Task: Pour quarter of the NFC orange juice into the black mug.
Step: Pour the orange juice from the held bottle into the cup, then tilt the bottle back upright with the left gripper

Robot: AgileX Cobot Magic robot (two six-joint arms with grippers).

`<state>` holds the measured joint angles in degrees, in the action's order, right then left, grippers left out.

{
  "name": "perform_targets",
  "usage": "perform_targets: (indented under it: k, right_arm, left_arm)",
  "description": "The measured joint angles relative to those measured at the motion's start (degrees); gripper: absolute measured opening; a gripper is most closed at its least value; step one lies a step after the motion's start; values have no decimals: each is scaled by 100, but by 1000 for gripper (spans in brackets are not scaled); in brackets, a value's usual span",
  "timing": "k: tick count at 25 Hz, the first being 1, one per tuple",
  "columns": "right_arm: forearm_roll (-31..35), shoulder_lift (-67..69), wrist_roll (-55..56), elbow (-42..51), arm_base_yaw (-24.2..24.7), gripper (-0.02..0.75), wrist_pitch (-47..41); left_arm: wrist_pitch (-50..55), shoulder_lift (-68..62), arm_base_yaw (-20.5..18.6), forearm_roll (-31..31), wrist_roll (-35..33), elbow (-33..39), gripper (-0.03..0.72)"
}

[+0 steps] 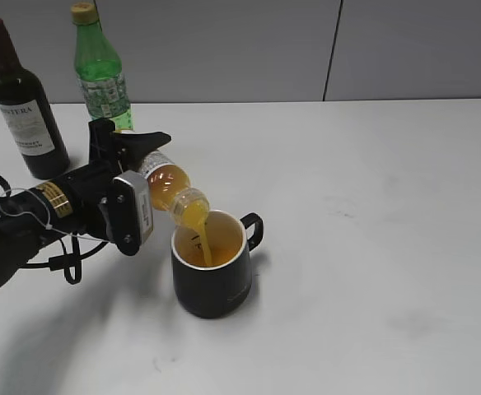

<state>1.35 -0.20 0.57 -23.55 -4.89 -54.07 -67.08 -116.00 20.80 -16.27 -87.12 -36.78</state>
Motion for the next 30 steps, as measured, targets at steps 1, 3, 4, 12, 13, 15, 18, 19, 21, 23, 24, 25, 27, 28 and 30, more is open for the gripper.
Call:
perform_targets:
  k: [1,3,4,12,13,15,18,19,21,23,24,25,27,28,30]
  right_arm:
    - [0,0,0,0,0,594,0]
    - [0,0,0,0,0,594,0]
    - [0,0,0,0,0,594,0]
    - [0,0,0,0,0,594,0]
    - [0,0,0,0,0,594,0]
    - [0,0,0,0,0,594,0]
    - [0,0,0,0,0,594,0]
    - [0,0,0,0,0,594,0]
    - [0,0,0,0,0,594,0]
    - [0,0,0,0,0,594,0]
    - [0,0,0,0,0,594,0]
    - [0,0,0,0,0,594,0]
    - [0,0,0,0,0,594,0]
    - [0,0,0,0,0,594,0]
    - [0,0,0,0,0,594,0]
  left_arm:
    - [0,0,0,0,0,0,469]
    - [0,0,0,0,0,0,469]
    - [0,0,0,0,-8,0,469]
    - [0,0,0,0,-65,0,469]
    - [0,0,0,0,-65,0,469]
    - [0,0,0,0,-77,0,469]
    - [0,0,0,0,-84,0,469]
    - [0,0,0,0,-84,0,469]
    - [0,0,0,0,-84,0,469]
    - [0,0,0,0,-84,0,469]
    - [0,0,0,0,-84,0,469]
    - [0,0,0,0,-84,0,469]
    - [0,0,0,0,-84,0,469]
    - [0,0,0,0,-84,0,469]
    - [0,0,0,0,-84,0,469]
